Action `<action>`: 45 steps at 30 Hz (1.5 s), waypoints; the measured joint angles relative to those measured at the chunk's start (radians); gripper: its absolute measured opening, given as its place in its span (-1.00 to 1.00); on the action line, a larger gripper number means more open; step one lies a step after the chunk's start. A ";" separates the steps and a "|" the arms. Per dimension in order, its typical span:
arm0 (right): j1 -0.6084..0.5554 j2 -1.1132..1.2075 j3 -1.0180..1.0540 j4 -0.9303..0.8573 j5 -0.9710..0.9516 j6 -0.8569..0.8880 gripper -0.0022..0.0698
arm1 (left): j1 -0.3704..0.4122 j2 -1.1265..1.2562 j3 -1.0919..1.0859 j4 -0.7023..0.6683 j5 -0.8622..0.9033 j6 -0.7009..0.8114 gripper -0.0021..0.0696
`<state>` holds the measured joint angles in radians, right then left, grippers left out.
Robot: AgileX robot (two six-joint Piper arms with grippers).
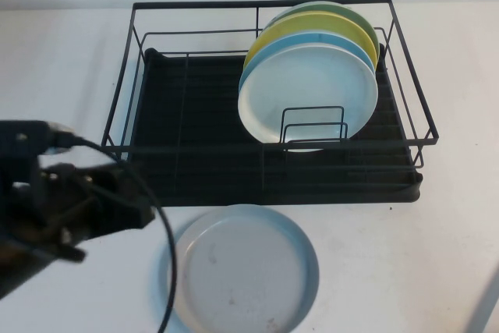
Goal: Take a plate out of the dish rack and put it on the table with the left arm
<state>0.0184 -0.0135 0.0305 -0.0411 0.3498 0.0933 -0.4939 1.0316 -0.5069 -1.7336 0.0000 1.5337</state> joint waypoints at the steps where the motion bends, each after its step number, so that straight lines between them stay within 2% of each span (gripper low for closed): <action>1: 0.000 0.000 0.000 0.000 0.000 0.000 -1.00 | 0.000 -0.052 0.000 0.000 0.000 0.016 -0.65; 3: 0.000 0.000 0.000 0.000 0.000 0.000 -1.00 | 0.000 -0.149 0.004 0.002 0.028 0.042 -0.82; 6: 0.000 0.000 0.000 0.000 0.000 0.000 -1.00 | 0.000 -0.262 0.030 0.006 0.070 0.053 -0.91; 12: 0.000 0.000 0.000 0.000 0.000 0.000 -1.00 | 0.000 -0.420 0.081 0.009 0.079 0.064 -0.94; 19: 0.000 0.000 0.000 0.000 0.000 0.000 -1.00 | 0.000 -0.528 0.128 -0.001 -0.091 0.065 -0.95; 24: 0.000 0.000 0.000 0.000 0.000 0.000 -1.00 | 0.000 -0.596 0.241 0.009 -0.173 0.068 -0.95; 28: 0.000 0.000 0.000 0.000 0.000 0.000 -1.00 | 0.000 -0.682 0.365 0.099 -0.180 0.057 -0.95; 33: 0.000 0.000 0.000 0.000 0.000 0.000 -1.00 | 0.000 -0.804 0.450 0.222 -0.183 -0.041 -0.95; 39: 0.000 0.000 0.000 0.000 0.000 0.000 -1.00 | 0.000 -0.833 0.464 0.685 -0.174 -0.481 -0.95; 41: 0.000 0.000 0.000 0.000 0.000 0.000 -1.00 | 0.000 -0.835 0.468 0.715 -0.167 -0.548 -0.95; 45: 0.000 0.000 0.000 0.000 0.000 0.000 -1.00 | 0.000 -0.836 0.468 0.717 -0.162 -0.561 -0.95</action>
<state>0.0184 -0.0135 0.0305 -0.0411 0.3498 0.0933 -0.4939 0.1958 -0.0393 -1.0166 -0.1624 0.9728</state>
